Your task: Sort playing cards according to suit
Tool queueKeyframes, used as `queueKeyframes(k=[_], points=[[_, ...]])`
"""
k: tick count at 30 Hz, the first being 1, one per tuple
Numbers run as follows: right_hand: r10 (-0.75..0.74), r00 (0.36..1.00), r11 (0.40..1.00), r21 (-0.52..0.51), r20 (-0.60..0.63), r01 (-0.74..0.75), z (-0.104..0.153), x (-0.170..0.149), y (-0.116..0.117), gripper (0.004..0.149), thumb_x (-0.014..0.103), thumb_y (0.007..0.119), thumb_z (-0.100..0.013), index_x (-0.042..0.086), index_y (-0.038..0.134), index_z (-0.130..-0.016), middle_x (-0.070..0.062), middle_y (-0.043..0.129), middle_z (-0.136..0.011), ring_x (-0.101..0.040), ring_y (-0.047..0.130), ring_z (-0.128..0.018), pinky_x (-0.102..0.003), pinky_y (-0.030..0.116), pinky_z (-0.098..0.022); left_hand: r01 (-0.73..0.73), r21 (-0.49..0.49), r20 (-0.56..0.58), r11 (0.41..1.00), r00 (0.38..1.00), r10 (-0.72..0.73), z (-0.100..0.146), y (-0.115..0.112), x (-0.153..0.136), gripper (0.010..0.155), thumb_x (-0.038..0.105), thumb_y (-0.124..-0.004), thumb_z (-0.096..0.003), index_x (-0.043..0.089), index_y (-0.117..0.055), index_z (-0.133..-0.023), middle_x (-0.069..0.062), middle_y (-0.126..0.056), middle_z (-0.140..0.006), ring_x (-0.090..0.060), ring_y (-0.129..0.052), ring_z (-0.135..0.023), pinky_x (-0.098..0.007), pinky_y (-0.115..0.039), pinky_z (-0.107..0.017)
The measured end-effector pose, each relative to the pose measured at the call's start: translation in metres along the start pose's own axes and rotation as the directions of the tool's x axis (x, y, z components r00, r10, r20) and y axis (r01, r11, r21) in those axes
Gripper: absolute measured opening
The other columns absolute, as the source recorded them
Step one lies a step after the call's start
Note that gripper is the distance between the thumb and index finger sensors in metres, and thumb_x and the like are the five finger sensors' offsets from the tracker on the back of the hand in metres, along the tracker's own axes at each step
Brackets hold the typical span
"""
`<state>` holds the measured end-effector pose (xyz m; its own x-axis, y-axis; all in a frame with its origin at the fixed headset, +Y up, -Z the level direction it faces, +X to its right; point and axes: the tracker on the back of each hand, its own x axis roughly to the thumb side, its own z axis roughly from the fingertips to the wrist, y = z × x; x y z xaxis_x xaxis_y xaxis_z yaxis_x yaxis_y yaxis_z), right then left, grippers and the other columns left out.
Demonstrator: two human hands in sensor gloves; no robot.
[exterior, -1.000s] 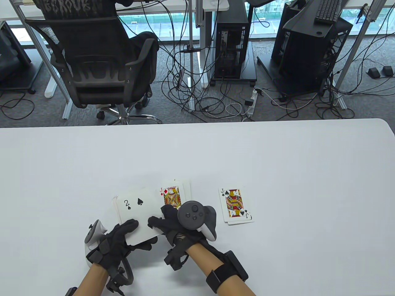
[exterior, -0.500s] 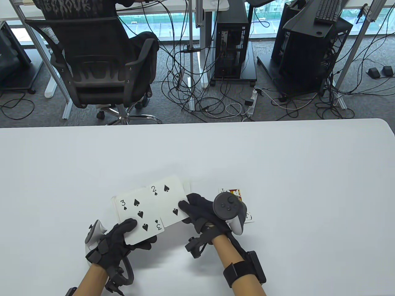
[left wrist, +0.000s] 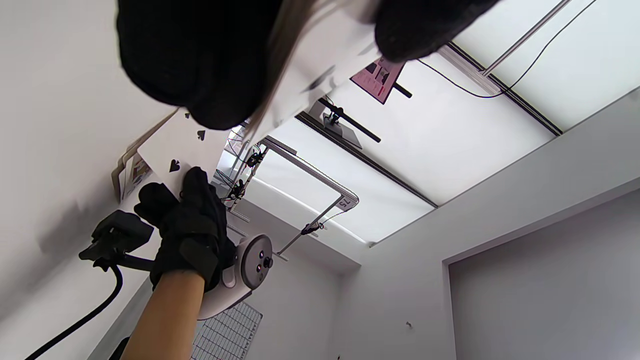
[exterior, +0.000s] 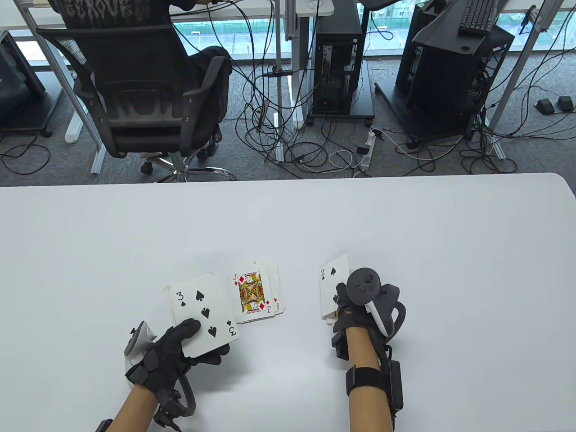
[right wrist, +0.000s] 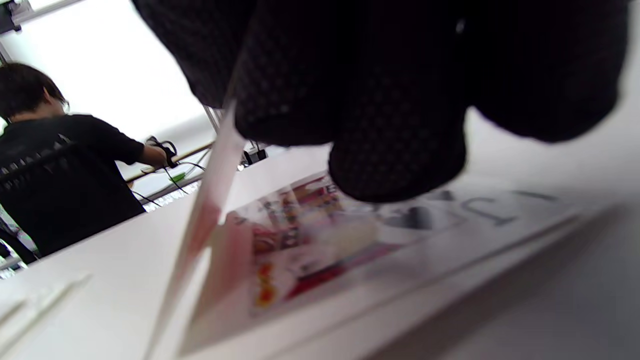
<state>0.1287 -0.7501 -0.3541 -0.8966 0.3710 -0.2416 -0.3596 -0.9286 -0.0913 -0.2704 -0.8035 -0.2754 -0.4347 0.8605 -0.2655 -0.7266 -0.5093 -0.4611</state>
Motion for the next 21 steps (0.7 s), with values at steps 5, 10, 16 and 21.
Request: queueKeyframes(k=[5, 10, 16, 21], points=[[0.298, 0.955, 0.955, 0.016, -0.009, -0.298, 0.000, 0.002, 0.009, 0.052, 0.031, 0.076, -0.051, -0.015, 0.075, -0.077, -0.009, 0.094, -0.038, -0.031, 0.098, -0.032, -0.047, 0.085, -0.025, 0.001, 0.003, 0.000, 1.000, 1.000, -0.001, 0.000, 0.000, 0.000, 0.062, 0.049, -0.064, -0.0676, 0.016, -0.036, -0.111, -0.022, -0.059, -0.104, -0.037, -0.091, -0.078, -0.043, -0.082, -0.054], [0.468, 0.883, 0.883, 0.063, -0.028, -0.466, -0.002, 0.005, 0.018, 0.057, 0.036, 0.076, -0.051, -0.015, 0.074, -0.079, -0.012, 0.095, -0.043, -0.034, 0.097, -0.037, -0.049, 0.085, -0.028, 0.001, 0.005, -0.006, 1.000, 1.000, -0.001, 0.000, 0.001, -0.001, 0.062, 0.049, -0.064, -0.0676, 0.016, -0.036, -0.111, -0.022, -0.058, -0.104, -0.036, -0.091, -0.078, -0.043, -0.082, -0.054], [0.560, 0.828, 0.824, 0.113, -0.008, -0.556, -0.004, 0.010, 0.025, 0.057, 0.036, 0.073, -0.052, -0.014, 0.075, -0.080, -0.014, 0.095, -0.045, -0.035, 0.097, -0.040, -0.051, 0.084, -0.029, -0.002, 0.010, -0.008, 1.000, 1.000, 0.002, 0.000, 0.000, -0.001, 0.062, 0.049, -0.064, -0.0677, 0.016, -0.036, -0.111, -0.022, -0.058, -0.104, -0.036, -0.091, -0.078, -0.043, -0.082, -0.055], [0.649, 0.761, 0.755, 0.134, -0.010, -0.642, -0.005, 0.013, 0.027, 0.063, 0.041, 0.070, -0.054, -0.014, 0.073, -0.083, -0.017, 0.094, -0.050, -0.040, 0.096, -0.043, -0.053, 0.083, -0.031, 0.002, 0.006, -0.009, 1.000, 1.000, -0.001, 0.000, 0.000, -0.001, 0.062, 0.049, -0.064, -0.0677, 0.016, -0.036, -0.111, -0.022, -0.058, -0.104, -0.036, -0.091, -0.078, -0.043, -0.082, -0.054]])
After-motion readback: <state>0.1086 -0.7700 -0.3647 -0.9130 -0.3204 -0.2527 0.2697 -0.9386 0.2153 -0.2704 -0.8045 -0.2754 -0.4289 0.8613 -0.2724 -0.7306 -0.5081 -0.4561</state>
